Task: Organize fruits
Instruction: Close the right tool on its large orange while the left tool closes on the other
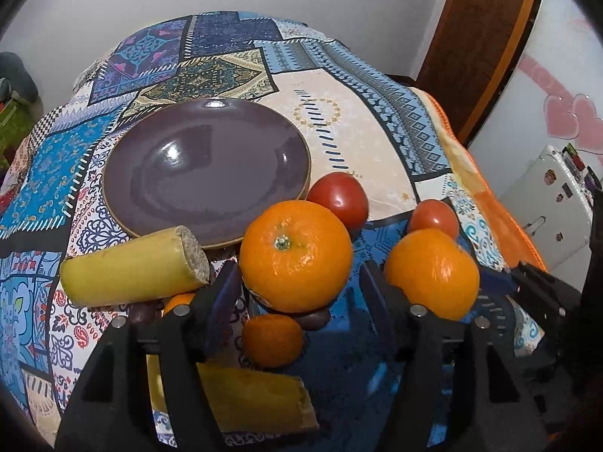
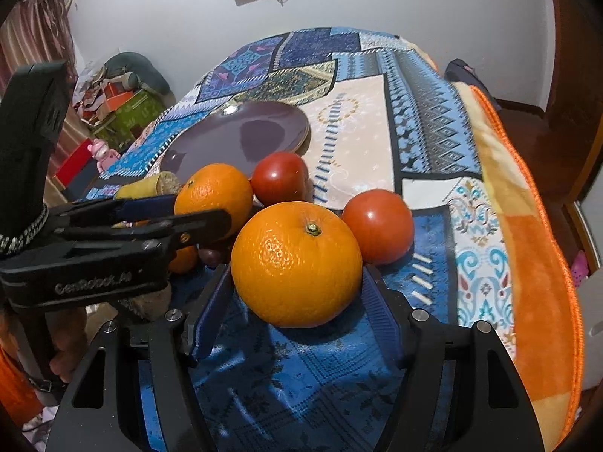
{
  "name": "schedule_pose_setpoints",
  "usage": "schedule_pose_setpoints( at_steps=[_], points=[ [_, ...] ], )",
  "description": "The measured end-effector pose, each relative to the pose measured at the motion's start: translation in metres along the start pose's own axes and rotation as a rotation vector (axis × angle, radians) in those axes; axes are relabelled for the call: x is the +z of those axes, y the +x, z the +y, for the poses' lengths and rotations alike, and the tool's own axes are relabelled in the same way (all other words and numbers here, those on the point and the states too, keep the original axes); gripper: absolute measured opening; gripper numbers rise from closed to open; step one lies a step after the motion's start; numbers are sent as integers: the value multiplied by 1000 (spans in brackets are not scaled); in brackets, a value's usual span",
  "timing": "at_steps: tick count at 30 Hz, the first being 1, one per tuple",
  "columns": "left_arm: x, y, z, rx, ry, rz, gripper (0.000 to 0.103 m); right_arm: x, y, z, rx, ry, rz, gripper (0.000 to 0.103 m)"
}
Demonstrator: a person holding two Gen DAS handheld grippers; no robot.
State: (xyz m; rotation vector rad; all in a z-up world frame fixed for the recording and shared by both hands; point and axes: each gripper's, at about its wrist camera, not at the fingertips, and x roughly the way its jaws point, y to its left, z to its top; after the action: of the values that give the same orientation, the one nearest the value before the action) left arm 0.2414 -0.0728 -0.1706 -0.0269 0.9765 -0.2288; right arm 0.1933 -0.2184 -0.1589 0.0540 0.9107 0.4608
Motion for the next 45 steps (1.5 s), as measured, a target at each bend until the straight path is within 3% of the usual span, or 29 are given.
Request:
schedule_pose_setpoints(
  at_steps=[6,26,38,45],
  points=[
    [4,13,9,-36,-66,18,65,-1,4,-2,24,13,6,66],
    [-8,-22,0,-36,-7,-54,62,2,11,0,37,14,24,67],
    [1,4,-3,18,0,1,62,-3,4,-6,31,18,12,67],
    [6,16,-1,7,-19,19,66,-3,6,-5,48,23,5,67]
  ],
)
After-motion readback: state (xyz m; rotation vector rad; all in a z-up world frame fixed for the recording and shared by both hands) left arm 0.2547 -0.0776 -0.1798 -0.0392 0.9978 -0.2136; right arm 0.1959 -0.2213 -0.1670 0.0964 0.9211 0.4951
